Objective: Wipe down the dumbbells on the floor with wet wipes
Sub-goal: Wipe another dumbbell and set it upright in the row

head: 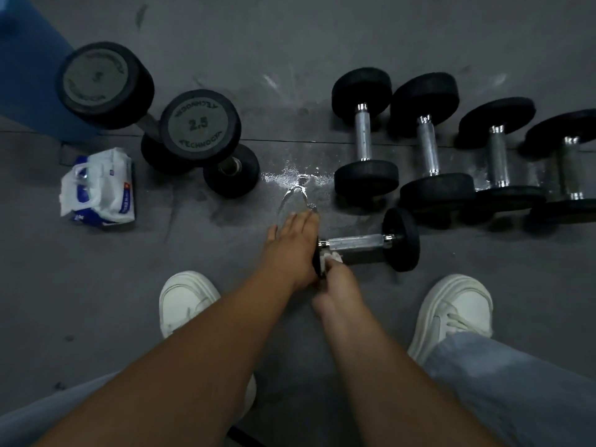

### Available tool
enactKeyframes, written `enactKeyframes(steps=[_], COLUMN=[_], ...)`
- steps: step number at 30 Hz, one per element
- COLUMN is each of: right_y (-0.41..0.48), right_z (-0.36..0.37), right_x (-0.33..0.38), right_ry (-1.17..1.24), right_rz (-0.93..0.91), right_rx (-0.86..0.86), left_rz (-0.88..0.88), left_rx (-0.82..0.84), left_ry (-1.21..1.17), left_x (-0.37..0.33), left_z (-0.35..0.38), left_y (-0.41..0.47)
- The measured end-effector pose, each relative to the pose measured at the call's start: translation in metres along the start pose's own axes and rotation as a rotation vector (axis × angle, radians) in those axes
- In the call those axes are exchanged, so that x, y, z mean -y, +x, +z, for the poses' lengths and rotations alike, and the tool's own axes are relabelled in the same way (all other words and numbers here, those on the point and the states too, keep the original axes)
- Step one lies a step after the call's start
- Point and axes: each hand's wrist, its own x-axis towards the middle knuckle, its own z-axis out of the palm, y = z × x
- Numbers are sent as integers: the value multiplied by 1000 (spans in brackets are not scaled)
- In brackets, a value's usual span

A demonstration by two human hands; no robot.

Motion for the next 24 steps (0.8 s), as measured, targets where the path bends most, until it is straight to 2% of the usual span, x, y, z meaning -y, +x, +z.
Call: enactKeyframes(steps=[3,5,9,12,14,16,17,19,21,22,24], right_y=[-12,-10,-9,-6,-6,-12,-21,-33,-21,-11,0], right_z=[-6,1,1,0,4,-1,-4,-12,-11,-8,-14], right_x=[5,17,8,7,20,23,21,16,22,29,39], right_ry=[87,52,-28,0,-92,-266,-335,-611,-1157,-1391,-1711], right_rz=[11,34,-50,-25,-34,-114,-230,-641,-1106,-1203,-1152], right_rx=[18,16,10,22,-9,-30,-17,-23,-143,-133,-8], left_rz=[-7,-12,-10,-8,-3,-9,-8,1,12,15,13], left_rx=[24,19,2,7,16,12,13,-8,-19,-23,-29], left_ry=[4,-3,-5,5,7,5,1,-21,-45,-45,-41], left_x=[0,-1,1,0,-1,1,2,3,2,2,3], left_z=[-3,-1,1,0,1,1,1,2,3,3,5], left_y=[3,1,1,0,0,3,4,3,0,-1,0])
